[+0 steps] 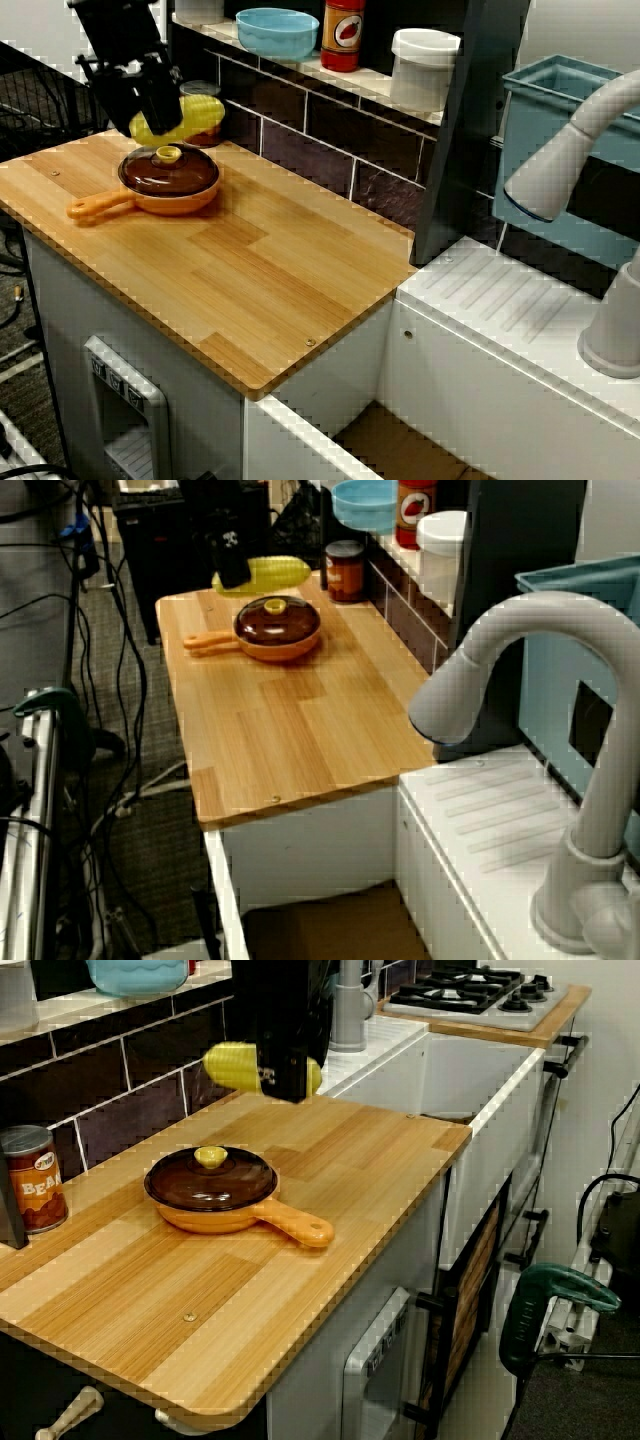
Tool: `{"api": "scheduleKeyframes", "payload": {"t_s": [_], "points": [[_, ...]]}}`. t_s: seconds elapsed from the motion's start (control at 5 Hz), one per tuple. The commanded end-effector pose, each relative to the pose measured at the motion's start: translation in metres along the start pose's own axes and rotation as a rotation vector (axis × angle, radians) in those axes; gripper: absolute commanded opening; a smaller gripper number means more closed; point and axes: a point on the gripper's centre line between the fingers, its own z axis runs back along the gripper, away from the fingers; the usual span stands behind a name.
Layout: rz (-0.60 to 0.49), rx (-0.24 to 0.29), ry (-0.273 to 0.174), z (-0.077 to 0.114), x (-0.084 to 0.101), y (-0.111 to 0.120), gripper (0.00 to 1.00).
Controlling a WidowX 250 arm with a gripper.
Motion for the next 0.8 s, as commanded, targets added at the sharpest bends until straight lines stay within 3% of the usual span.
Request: {"api": "scheduleKeyframes", "payload": {"t_s": [0.0,0.2,0.4,0.6], "points": [[-0.097,0.009,-0.085,0.052,0.002,-0.006,0.0],[-0.117,0.039,-0.109,0.066,0.004,-0.008,0.0],[-0.159,0.134,-0.161,0.075,0.004,-0.014,0.0],[-0.204,0.207,-0.187,0.083,0.009,-0.02,0.0]]}}
